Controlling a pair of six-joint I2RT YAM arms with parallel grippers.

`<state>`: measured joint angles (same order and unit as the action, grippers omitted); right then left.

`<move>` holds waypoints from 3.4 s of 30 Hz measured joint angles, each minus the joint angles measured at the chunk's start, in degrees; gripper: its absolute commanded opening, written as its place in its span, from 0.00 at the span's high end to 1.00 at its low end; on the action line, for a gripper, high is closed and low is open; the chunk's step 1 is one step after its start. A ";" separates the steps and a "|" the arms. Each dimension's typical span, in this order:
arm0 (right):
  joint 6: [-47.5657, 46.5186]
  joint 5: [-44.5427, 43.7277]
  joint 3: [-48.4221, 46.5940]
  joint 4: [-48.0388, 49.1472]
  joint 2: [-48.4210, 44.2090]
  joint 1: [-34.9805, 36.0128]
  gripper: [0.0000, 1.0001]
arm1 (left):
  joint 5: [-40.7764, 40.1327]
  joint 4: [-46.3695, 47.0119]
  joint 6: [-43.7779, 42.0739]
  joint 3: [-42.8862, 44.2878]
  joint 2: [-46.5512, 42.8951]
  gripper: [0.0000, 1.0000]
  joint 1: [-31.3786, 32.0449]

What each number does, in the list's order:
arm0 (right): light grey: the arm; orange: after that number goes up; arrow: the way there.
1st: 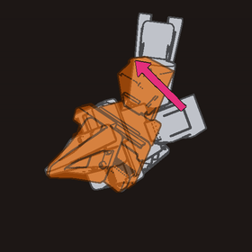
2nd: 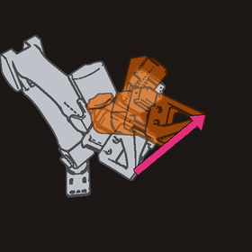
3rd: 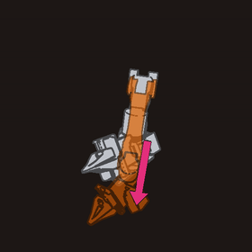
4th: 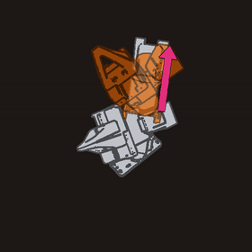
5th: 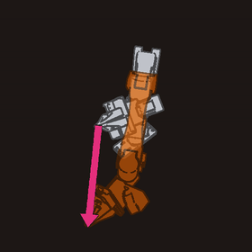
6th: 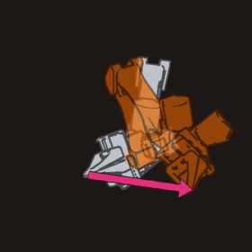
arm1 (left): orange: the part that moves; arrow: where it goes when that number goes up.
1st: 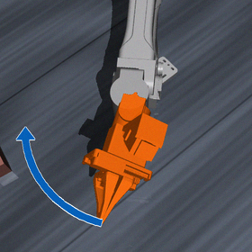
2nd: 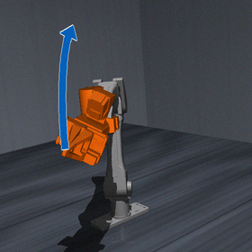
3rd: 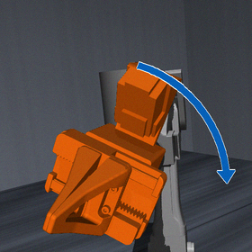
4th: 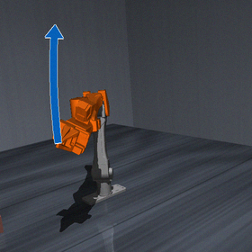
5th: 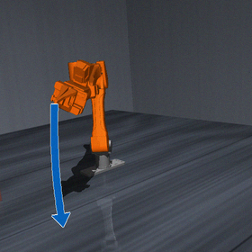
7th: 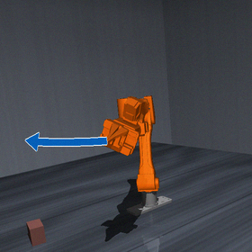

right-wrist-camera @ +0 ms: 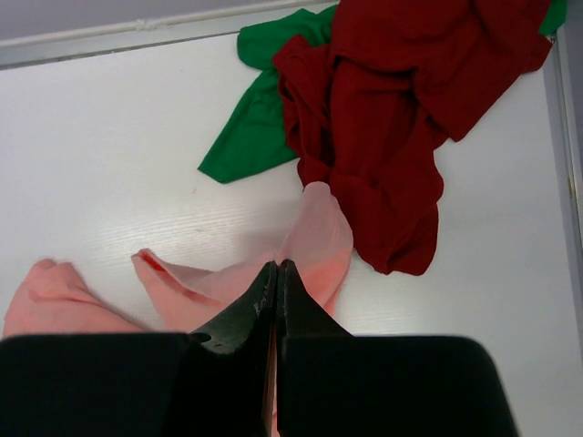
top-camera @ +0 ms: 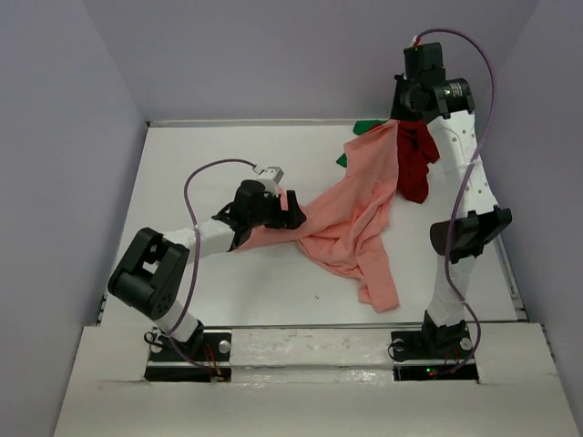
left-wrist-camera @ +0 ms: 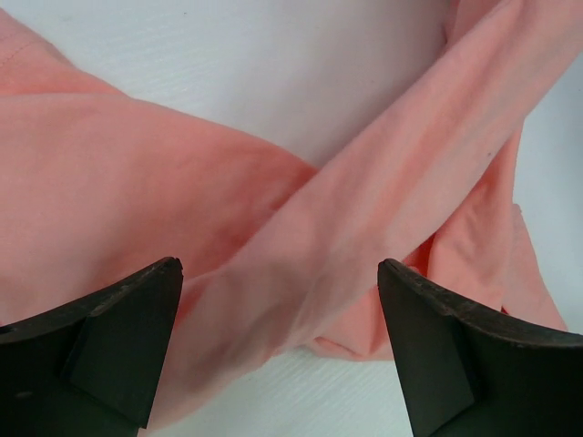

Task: Fold and stack the t-shirts
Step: Flatten the tshirt out

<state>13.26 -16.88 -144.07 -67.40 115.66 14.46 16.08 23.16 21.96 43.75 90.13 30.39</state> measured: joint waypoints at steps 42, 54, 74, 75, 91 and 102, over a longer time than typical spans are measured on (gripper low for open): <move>-2.40 8.90 0.66 3.32 2.27 -5.42 1.00 | -35.26 -32.00 -2.75 9.60 -20.55 0.01 0.59; -4.55 15.74 0.09 5.25 2.32 -5.57 1.00 | -35.65 -51.74 -23.96 34.47 -12.79 0.08 0.68; -7.91 22.93 -1.27 5.27 2.27 -6.25 1.00 | -27.63 -63.28 -40.37 28.96 -6.75 0.01 0.72; -7.91 23.06 -1.27 5.27 2.27 -6.25 1.00 | -27.54 -63.25 -40.92 28.89 -6.29 0.01 0.70; -7.91 23.34 -1.27 5.27 2.25 -6.25 1.00 | -23.56 -61.68 -44.63 25.35 -0.26 0.02 -3.78; -7.93 23.32 -1.27 5.27 2.25 -6.25 1.00 | -21.75 -61.55 -44.61 21.16 0.39 0.20 -4.55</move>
<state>5.32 6.44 -145.34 -62.13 117.91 8.21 -5.67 -38.39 -22.65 64.90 90.52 25.85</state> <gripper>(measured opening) 0.012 0.894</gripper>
